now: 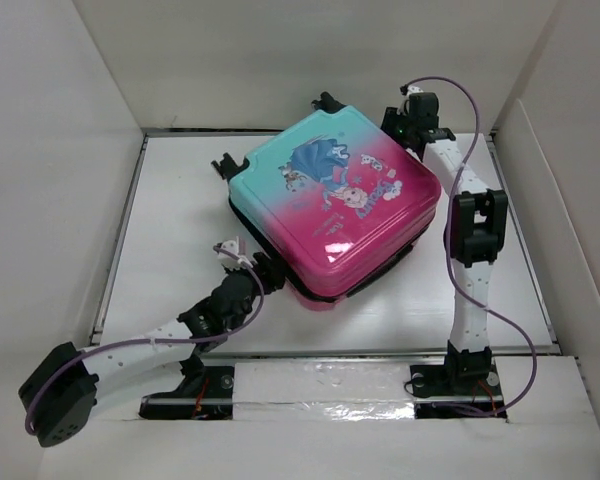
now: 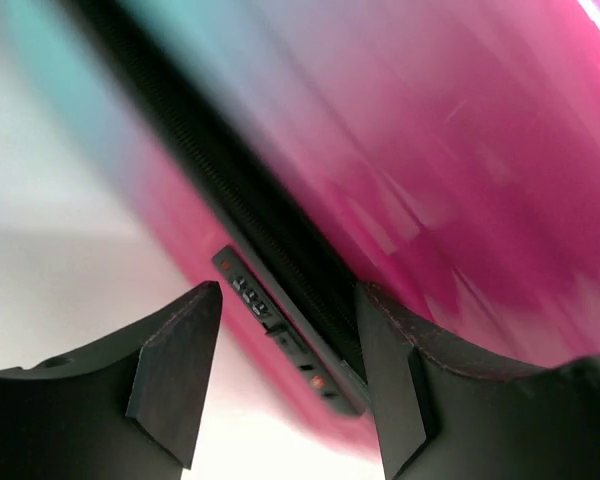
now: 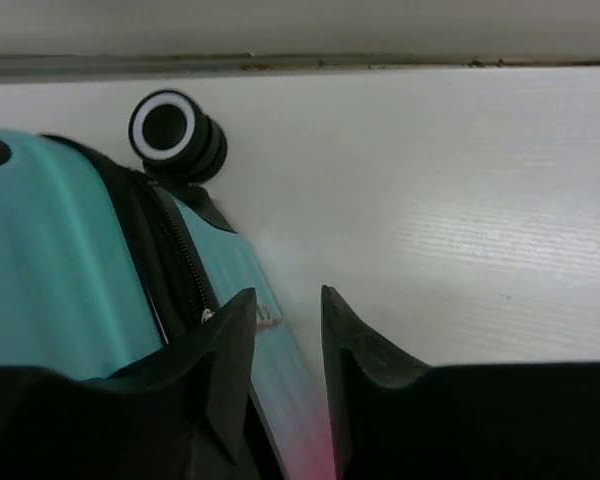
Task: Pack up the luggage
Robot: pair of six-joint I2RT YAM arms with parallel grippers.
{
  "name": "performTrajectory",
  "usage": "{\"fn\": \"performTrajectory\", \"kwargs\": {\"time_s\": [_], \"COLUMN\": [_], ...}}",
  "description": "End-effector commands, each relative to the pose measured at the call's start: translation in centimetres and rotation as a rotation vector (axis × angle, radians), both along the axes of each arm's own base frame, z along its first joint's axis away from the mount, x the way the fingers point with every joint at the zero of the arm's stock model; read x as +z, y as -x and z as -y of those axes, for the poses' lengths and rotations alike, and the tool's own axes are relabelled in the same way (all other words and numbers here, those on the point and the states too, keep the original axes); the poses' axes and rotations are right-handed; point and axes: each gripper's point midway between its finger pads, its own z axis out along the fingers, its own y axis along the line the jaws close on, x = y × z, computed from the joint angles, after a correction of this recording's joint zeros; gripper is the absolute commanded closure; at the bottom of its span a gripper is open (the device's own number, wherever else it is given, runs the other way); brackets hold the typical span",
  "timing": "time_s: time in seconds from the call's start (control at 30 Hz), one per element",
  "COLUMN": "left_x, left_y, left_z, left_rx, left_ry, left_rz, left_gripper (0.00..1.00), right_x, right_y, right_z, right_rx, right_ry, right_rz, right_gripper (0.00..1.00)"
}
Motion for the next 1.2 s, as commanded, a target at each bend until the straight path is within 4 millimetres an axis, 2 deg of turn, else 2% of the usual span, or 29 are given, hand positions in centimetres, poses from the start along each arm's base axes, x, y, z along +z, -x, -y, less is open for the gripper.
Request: {"fn": "performTrajectory", "kwargs": {"time_s": [0.0, 0.07, 0.13, 0.17, 0.2, 0.3, 0.33, 0.4, 0.43, 0.47, 0.53, 0.57, 0.63, 0.67, 0.7, 0.77, 0.8, 0.83, 0.87, 0.9, 0.93, 0.97, 1.0, 1.03, 1.07, 1.13, 1.17], "left_x": [2.9, 4.5, 6.1, 6.1, 7.1, 9.0, 9.7, 11.5, 12.3, 13.5, 14.2, 14.1, 14.6, 14.8, 14.9, 15.8, 15.7, 16.0, 16.7, 16.3, 16.4, 16.6, 16.2, 16.3, 16.4, 16.8, 16.8], "left_y": [3.6, 3.8, 3.2, 3.0, 2.7, 1.2, 0.9, 0.4, -0.2, -1.0, -1.8, -2.2, -2.6, -2.7, -2.6, -2.2, -2.1, -2.0, -1.7, -1.6, -1.9, -2.0, -2.7, -3.0, -3.4, -4.1, -4.3], "left_z": [6.3, 7.0, 7.0, 6.7, 6.6, 5.0, 4.8, 4.0, 3.3, 2.7, 2.4, 2.5, 2.8, 2.6, 2.6, 2.0, 1.7, 1.1, 0.4, -0.1, -1.2, -1.9, -3.3, -4.3, -5.1, -7.1, -7.7], "left_rx": [-0.223, -0.234, -0.214, -0.193, -0.176, -0.106, -0.097, -0.073, -0.046, -0.027, -0.024, -0.026, -0.053, -0.051, -0.052, -0.045, -0.038, -0.015, 0.0, 0.019, 0.065, 0.094, 0.152, 0.191, 0.22, 0.297, 0.321], "left_ry": [0.128, 0.151, 0.151, 0.144, 0.145, 0.163, 0.174, 0.2, 0.21, 0.227, 0.236, 0.234, 0.262, 0.271, 0.277, 0.303, 0.301, 0.307, 0.321, 0.314, 0.316, 0.334, 0.321, 0.328, 0.334, 0.342, 0.342], "left_rz": [0.002, 0.032, 0.062, 0.07, 0.081, 0.126, 0.136, 0.173, 0.191, 0.21, 0.22, 0.211, 0.211, 0.217, 0.224, 0.249, 0.251, 0.26, 0.278, 0.27, 0.274, 0.276, 0.259, 0.259, 0.259, 0.253, 0.248], "left_gripper": [0.46, 0.45, 0.43, 0.42, 0.41, 0.37, 0.37, 0.34, 0.34, 0.32, 0.31, 0.31, 0.31, 0.31, 0.32, 0.35, 0.35, 0.35, 0.35, 0.35, 0.34, 0.31, 0.29, 0.26, 0.2, 0.16, 0.12], "right_x": [4.7, 5.4, 6.7, 7.0, 7.4, 9.5, 10.0, 12.8, 12.8, 16.7, 19.5, 22.2, 24.7, 23.4, 26.7, 27.6, 23.1, 25.4, 25.2, 20.1, 21.6, 20.4, 19.0, 14.8, 14.5, 11.4, 10.7], "right_y": [6.9, 6.9, 6.5, 6.3, 6.5, 6.1, 6.2, 6.5, 7.2, 8.1, 9.4, 11.3, 13.2, 14.1, 17.1, 20.2, 21.6, 25.2, 27.5, 28.9, 31.9, 33.9, 35.3, 35.7, 37.6, 39.3, 40.5], "right_z": [-13.9, -14.5, -14.0, -13.3, -13.3, -11.2, -10.7, -9.4, -9.5, -9.1, -8.6, -8.3, -7.3, -6.9, -6.1, -5.9, -5.9, -5.0, -5.9, -5.9, -4.5, -5.2, -5.0, -4.2, -3.4, -3.3, -2.6], "right_rx": [0.376, 0.38, 0.364, 0.354, 0.359, 0.332, 0.332, 0.322, 0.335, 0.353, 0.358, 0.371, 0.355, 0.339, 0.34, 0.32, 0.302, 0.27, 0.288, 0.267, 0.218, 0.24, 0.232, 0.169, 0.154, 0.155, 0.145], "right_ry": [-0.179, -0.188, -0.205, -0.208, -0.215, -0.236, -0.243, -0.258, -0.269, -0.295, -0.322, -0.336, -0.345, -0.341, -0.333, -0.321, -0.31, -0.311, -0.325, -0.312, -0.331, -0.35, -0.37, -0.364, -0.397, -0.4, -0.399], "right_rz": [-0.073, -0.054, -0.038, -0.033, -0.032, 0.006, 0.012, 0.065, 0.061, 0.153, 0.227, 0.312, 0.391, 0.391, 0.48, 0.552, 0.485, 0.575, 0.61, 0.531, 0.609, 0.606, 0.587, 0.521, 0.527, 0.469, 0.449], "right_gripper": [0.51, 0.42, 0.27, 0.27, 0.22, 0.17, 0.16, 0.14, 0.13, 0.13, 0.13, 0.13, 0.18, 0.21, 0.34, 0.56, 0.77, 0.84, 0.88, 0.93, 0.94, 0.95, 0.96, 0.98, 0.99, 1.0, 0.99]}}
